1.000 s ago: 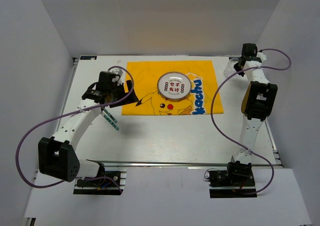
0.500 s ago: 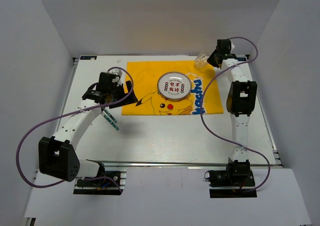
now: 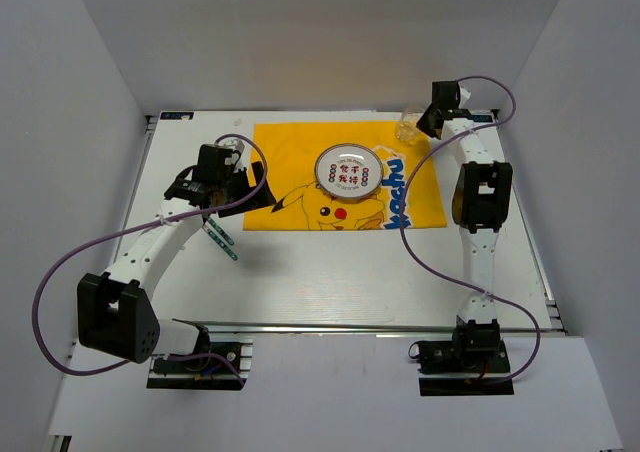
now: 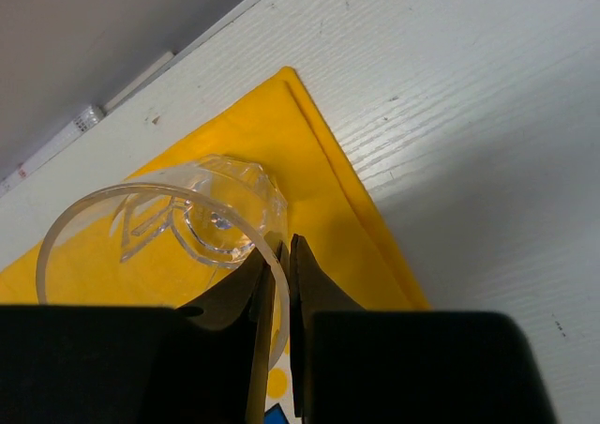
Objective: Set the dinner table for one person
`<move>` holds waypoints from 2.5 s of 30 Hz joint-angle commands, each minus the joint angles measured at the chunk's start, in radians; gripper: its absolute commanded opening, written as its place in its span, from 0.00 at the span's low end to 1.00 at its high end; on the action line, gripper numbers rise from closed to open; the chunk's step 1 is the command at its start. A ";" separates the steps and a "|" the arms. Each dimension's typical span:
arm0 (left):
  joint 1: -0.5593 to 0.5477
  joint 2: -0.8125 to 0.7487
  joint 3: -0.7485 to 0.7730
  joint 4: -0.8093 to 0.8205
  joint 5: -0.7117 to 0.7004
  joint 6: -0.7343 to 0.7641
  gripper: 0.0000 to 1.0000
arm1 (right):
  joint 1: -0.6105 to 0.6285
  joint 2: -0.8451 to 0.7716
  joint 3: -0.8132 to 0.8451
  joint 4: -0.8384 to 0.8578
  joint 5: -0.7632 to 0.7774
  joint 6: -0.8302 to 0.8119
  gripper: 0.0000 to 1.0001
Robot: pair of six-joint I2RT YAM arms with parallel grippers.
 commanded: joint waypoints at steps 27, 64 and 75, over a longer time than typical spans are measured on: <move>0.062 0.052 0.010 -0.168 -0.460 -0.279 0.98 | 0.029 -0.610 -0.186 0.023 -0.112 -0.072 0.89; 0.231 0.499 0.157 -0.040 -0.373 -0.382 0.94 | 0.163 -1.359 -1.172 0.163 -0.377 -0.109 0.88; 0.231 0.505 0.116 -0.022 -0.371 -0.396 0.83 | 0.163 -1.360 -1.173 0.157 -0.380 -0.111 0.88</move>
